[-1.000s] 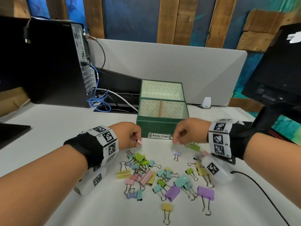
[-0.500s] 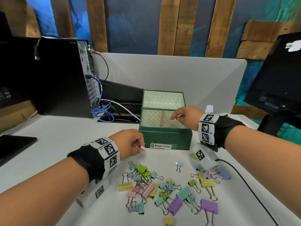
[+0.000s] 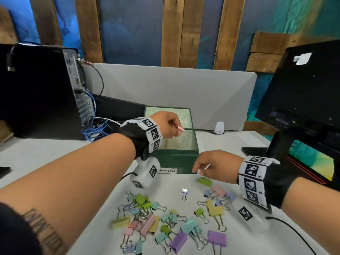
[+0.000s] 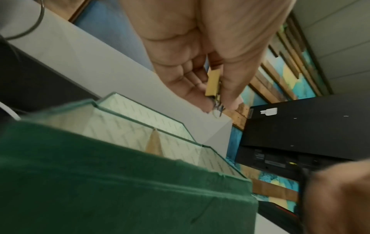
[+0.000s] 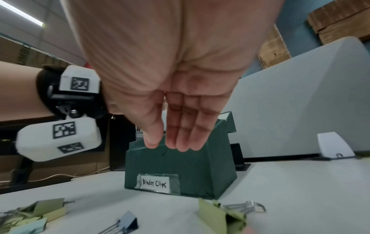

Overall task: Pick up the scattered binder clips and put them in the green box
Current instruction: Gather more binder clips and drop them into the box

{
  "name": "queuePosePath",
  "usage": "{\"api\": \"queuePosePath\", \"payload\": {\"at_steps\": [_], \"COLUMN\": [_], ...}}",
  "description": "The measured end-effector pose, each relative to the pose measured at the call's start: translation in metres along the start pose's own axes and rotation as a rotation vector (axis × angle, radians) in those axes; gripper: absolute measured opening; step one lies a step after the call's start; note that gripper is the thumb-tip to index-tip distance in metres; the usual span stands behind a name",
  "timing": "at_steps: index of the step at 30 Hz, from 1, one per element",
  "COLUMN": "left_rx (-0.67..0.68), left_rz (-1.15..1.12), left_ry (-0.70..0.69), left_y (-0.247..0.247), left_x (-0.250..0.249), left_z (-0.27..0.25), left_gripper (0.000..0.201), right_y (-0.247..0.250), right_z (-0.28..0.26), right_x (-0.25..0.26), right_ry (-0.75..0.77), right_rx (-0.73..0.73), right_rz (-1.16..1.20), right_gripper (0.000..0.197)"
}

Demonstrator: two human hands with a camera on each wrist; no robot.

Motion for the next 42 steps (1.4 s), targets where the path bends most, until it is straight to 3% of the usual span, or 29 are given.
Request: {"api": "queuePosePath", "payload": {"at_steps": [2,6,12,16,23,27,32,36,42], "left_rx": [-0.013,-0.024,0.009,0.143,0.431,0.522,0.581,0.574,0.578], "left_rz": [0.003,0.068,0.0,0.096,0.479,0.505,0.532,0.534,0.591], "left_ry": [0.013,0.061,0.057,0.096,0.244,0.318,0.184,0.156,0.115], "left_y": [-0.01,-0.025,-0.009,0.008,0.013,0.006,-0.004,-0.01,-0.013], "left_x": [0.001,0.01,0.017,0.027,0.056,0.068,0.063,0.064,0.064], "left_z": [0.01,0.014,-0.008,-0.036,-0.082,-0.103,-0.115,-0.118,-0.117], "left_gripper": [0.008,0.029,0.022,0.02,0.027,0.032,0.041,0.036,0.039], "right_y": [-0.001,-0.004,-0.013,-0.018,-0.031,-0.041,-0.043,-0.044,-0.047], "right_z": [0.0,-0.001,-0.006,-0.01,-0.012,-0.012,-0.01,-0.012,-0.014], "right_x": [-0.002,0.001,0.004,0.006,0.018,0.027,0.038,0.044,0.049], "right_ry": [-0.01,0.001,0.022,-0.007,0.037,0.093,0.134,0.152,0.214], "right_rx": [0.015,0.035,0.1,0.163,0.266,0.347,0.346,0.327,0.387], "right_rz": [0.011,0.034,-0.021,-0.058,-0.095,-0.201,-0.208,-0.142,-0.145], "right_gripper": [0.023,0.025,0.032,0.036,0.047,0.054,0.046,0.038,0.05]}}
Point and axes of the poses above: each hand's wrist, its own z-axis towards the middle knuckle, its own y-axis out of the back of the hand, x = y × z, the point moved 3 cm from there along z, towards the middle knuckle, and after that the axes turned 4 degrees about -x, right-handed, at the moved point
